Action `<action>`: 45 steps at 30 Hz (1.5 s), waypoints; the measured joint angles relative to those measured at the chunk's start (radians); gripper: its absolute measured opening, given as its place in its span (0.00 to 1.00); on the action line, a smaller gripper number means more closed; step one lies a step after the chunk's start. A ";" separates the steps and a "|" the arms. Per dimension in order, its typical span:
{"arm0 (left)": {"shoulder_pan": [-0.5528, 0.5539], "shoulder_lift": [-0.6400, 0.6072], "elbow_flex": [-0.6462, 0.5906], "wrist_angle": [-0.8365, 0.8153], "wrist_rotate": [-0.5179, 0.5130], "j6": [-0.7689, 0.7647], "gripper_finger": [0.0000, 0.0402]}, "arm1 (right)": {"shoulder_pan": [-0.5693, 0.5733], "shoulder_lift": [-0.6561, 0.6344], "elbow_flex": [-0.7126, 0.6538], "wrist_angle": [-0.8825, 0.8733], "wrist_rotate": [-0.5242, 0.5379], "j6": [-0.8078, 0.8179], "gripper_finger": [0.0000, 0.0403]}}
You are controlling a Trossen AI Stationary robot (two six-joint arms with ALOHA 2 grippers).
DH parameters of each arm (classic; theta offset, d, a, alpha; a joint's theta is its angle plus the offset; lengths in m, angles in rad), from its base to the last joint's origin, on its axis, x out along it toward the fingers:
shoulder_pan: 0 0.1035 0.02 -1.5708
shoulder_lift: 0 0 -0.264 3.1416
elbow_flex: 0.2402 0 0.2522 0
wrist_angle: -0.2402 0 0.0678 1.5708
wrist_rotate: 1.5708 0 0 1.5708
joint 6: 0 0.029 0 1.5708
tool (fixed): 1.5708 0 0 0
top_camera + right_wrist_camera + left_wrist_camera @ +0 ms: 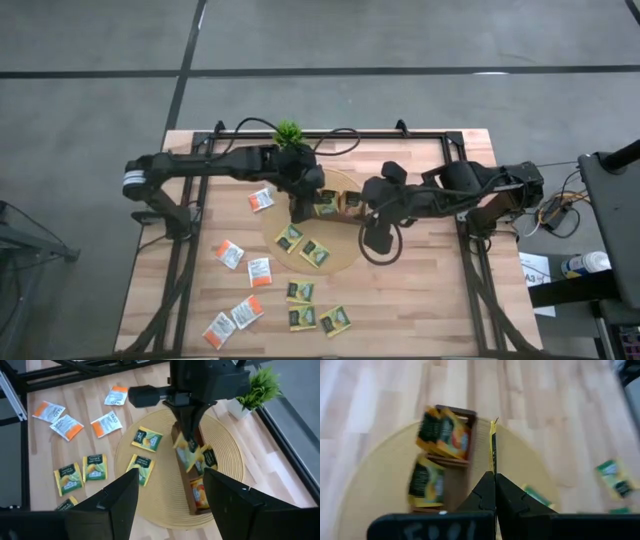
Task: Pick & Place Tea
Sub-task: Put the yellow tea bag into the middle section of the wooden organizer
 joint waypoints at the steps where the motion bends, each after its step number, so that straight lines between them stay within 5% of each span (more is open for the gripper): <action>1: 0.000 0.008 0.006 0.002 -0.015 0.026 0.00 | 0.002 0.000 0.000 -0.004 0.000 0.009 0.54; 18: 0.014 0.140 0.027 0.007 -0.143 0.271 0.00 | 0.010 0.000 -0.001 -0.025 0.000 0.040 0.54; 45: 0.048 0.234 0.019 0.027 -0.134 0.290 0.06 | 0.012 0.002 -0.023 -0.018 0.010 0.085 0.54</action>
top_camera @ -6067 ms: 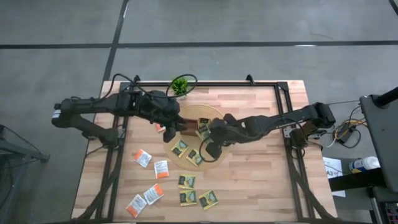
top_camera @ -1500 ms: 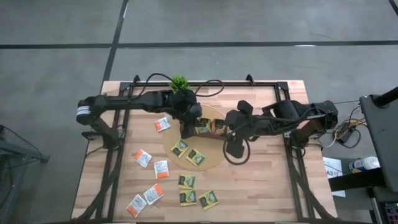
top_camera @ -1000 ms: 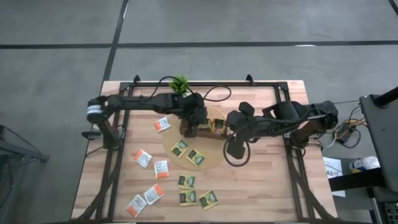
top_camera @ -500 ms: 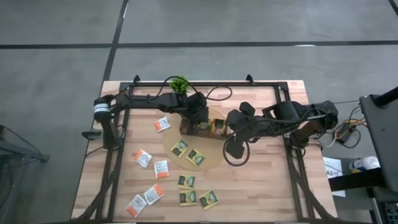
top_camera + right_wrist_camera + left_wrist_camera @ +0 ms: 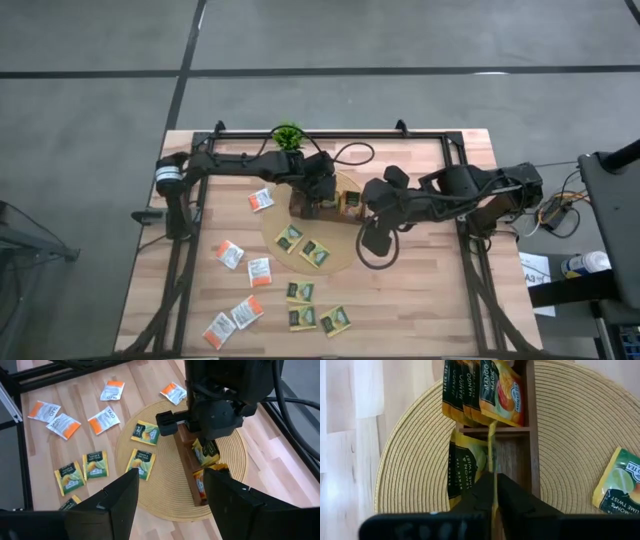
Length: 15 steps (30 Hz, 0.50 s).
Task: Pick & Place Tea
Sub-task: Put the yellow tea bag into the middle section of the wooden organizer
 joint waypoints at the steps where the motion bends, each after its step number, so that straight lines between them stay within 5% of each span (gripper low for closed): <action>1: 0.000 0.000 0.000 0.000 0.000 -0.002 0.08 | 0.000 0.000 0.000 0.000 0.000 0.000 0.54; 15: 0.000 -0.003 0.056 -0.057 -0.023 -0.041 0.23 | 0.000 0.000 0.000 0.001 -0.002 0.000 0.54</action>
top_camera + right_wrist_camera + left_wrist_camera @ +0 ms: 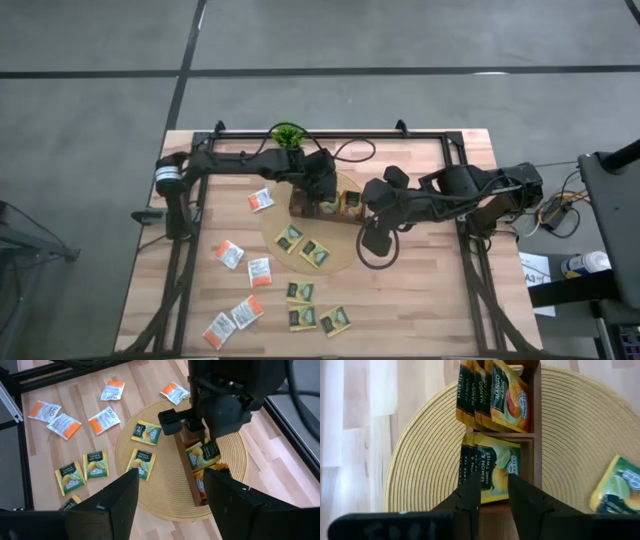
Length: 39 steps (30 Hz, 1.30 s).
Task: Pick & Place Tea
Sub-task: Put the yellow tea bag into the middle section of the wooden organizer
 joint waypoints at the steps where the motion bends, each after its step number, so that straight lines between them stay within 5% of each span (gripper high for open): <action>1: -0.001 -0.001 0.014 -0.022 0.000 -0.013 0.23 | 0.000 0.000 0.000 0.000 0.000 -0.001 0.54; 8: -0.018 -0.061 0.036 -0.182 0.030 -0.175 0.23 | 0.001 0.000 -0.010 0.003 0.000 -0.001 0.54; 21: -0.110 -0.296 -0.079 -0.204 0.013 -0.346 0.23 | 0.026 0.001 -0.076 0.015 -0.005 0.009 0.54; 39: -0.248 -0.580 -0.458 -0.127 -0.063 -0.796 0.23 | 0.055 0.001 -0.192 0.159 -0.010 0.018 0.54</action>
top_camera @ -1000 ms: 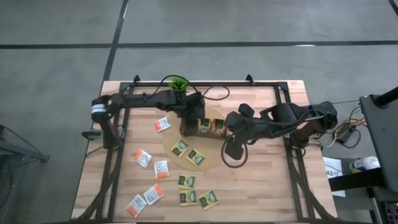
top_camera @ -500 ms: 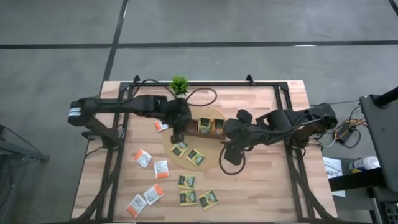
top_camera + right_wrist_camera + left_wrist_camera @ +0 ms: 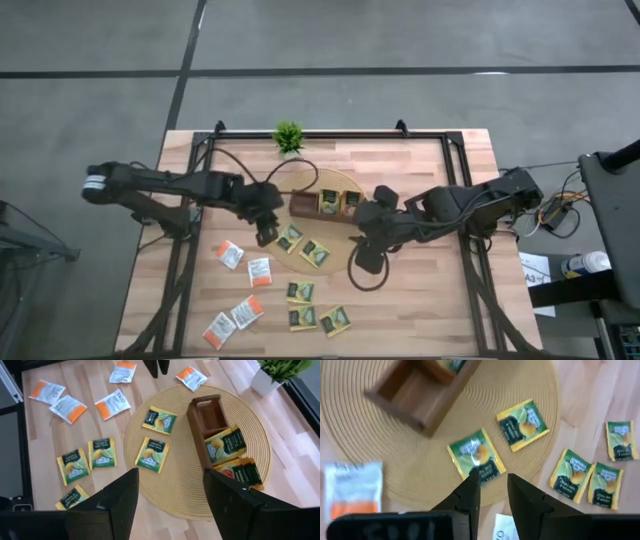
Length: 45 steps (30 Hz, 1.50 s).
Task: Pick & Place Tea
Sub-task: Put the yellow tea bag into the middle section of the wooden organizer
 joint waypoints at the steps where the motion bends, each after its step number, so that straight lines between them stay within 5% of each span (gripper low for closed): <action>1: -0.002 -0.006 -0.016 0.014 0.000 -0.033 0.23 | 0.000 0.001 0.000 0.006 0.000 0.000 0.54; 15: -0.006 0.058 -0.138 0.055 -0.021 -0.479 0.23 | 0.000 0.000 0.000 0.024 0.001 0.000 0.54; 38: -0.042 0.121 -0.056 0.186 0.046 -0.488 0.23 | 0.000 0.000 0.001 0.023 0.001 -0.011 0.54; 45: -0.042 0.134 -0.056 0.202 0.090 -0.478 0.37 | 0.000 0.000 0.001 0.023 0.001 -0.011 0.54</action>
